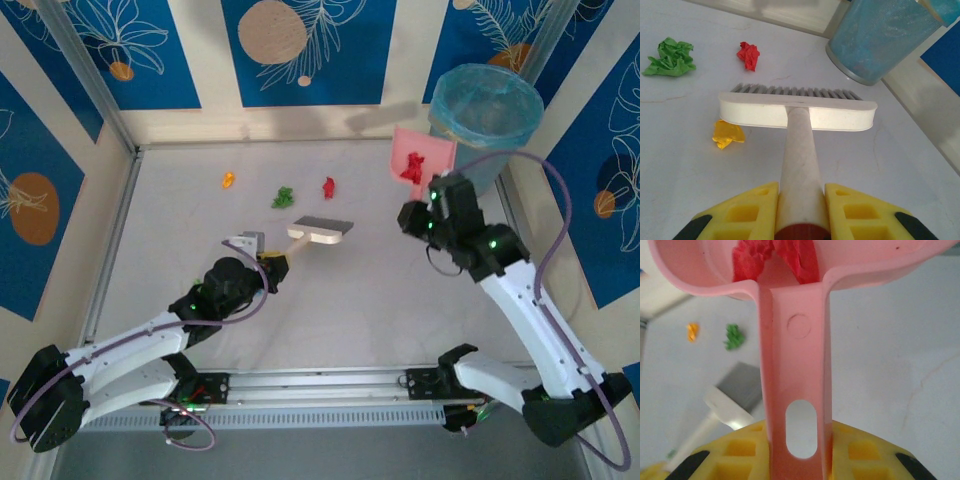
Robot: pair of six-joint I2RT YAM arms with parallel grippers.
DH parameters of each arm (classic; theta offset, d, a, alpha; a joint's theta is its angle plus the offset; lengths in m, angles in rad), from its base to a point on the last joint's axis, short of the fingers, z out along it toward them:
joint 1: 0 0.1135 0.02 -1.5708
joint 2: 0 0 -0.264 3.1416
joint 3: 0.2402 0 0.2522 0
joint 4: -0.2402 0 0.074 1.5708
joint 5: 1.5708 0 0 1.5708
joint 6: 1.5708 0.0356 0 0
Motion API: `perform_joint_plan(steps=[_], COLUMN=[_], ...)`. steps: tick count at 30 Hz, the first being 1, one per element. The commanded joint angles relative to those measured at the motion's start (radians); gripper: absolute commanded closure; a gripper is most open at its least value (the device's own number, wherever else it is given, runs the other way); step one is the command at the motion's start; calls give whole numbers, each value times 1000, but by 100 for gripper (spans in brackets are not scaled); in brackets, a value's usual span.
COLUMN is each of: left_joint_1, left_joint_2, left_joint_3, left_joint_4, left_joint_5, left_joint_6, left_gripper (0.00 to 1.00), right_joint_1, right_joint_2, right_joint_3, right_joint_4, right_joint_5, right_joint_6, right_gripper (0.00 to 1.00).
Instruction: Sweep away the paper scraps from the table
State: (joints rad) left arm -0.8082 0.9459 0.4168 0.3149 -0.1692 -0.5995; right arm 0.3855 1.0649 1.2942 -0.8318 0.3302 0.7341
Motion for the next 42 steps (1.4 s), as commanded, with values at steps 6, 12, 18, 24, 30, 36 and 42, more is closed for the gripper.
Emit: perform_joint_plan(steps=[6,12,18,24,30,36,42], left_joint_1=[-6,-5,-5,-6,-5,-5,-5], left_joint_2=[-14,1,18,23,31,27,27], left_joint_3=[-4,-10,-6,-5,-3,-5,-4], left_joint_4=[58,78,85,89,96,95,96], left_joint_5=[-36,-35,-13,-4,5,4,4], left_joint_6=[27,38,31,27,28,32,32], left_gripper=[100,100,100,100,100,100,100], right_joint_1=[-350,-528,-649,-697,-697,-685,-672], right_joint_2=[267,468,597,697,737,733,702], right_joint_3=[360,543,562,585,597,604,663], right_joint_4=[38,118,301,481,548,561,426], right_joint_5=[-443,-632,-821,-923,-947,-930,-875], right_joint_6=[163,333,604,835,954,958,793], right_gripper=[100,100,100,100,100,100,100])
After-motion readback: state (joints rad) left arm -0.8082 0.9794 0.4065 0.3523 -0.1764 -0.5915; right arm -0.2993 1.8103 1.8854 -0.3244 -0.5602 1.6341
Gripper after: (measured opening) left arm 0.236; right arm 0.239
